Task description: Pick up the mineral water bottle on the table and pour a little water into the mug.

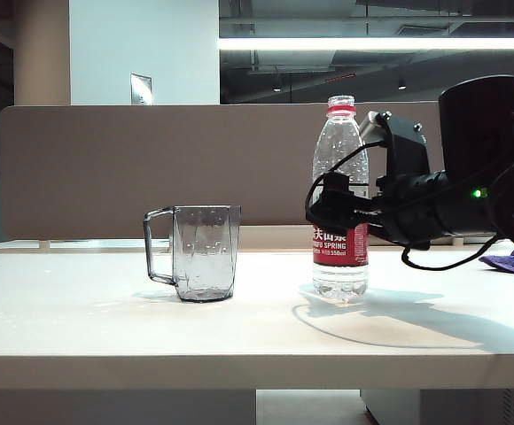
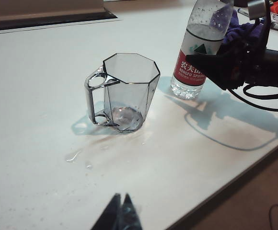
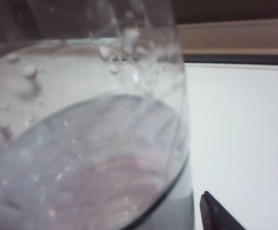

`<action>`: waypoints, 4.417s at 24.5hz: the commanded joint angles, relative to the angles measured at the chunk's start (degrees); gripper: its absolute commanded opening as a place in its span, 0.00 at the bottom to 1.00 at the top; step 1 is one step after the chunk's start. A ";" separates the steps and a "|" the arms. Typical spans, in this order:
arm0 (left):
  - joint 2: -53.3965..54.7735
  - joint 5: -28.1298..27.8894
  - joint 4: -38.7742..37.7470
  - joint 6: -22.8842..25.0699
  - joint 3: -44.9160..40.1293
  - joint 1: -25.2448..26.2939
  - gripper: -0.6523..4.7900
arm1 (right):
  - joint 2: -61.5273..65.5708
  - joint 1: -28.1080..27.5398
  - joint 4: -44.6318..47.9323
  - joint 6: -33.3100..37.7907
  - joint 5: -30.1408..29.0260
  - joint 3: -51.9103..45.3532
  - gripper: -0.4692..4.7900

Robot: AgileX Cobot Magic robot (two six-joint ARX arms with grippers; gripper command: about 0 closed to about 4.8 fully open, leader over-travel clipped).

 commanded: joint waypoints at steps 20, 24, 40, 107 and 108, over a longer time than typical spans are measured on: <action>-0.04 0.02 0.76 0.20 0.15 0.00 0.11 | -0.15 0.09 -0.70 -3.13 0.13 2.12 0.66; -0.04 0.02 0.76 0.20 0.15 0.00 0.11 | -0.20 0.09 -0.70 -3.52 0.13 2.12 0.66; -0.04 0.02 0.76 0.20 0.15 0.00 0.11 | -6.43 0.20 -22.88 -17.38 -0.04 11.04 0.58; -0.04 0.02 0.76 0.20 0.15 0.00 0.11 | -10.38 4.09 -48.28 -97.48 15.32 28.06 0.58; -0.04 0.02 0.76 0.20 0.15 0.00 0.11 | -10.38 4.09 -48.48 -96.61 15.34 28.06 0.58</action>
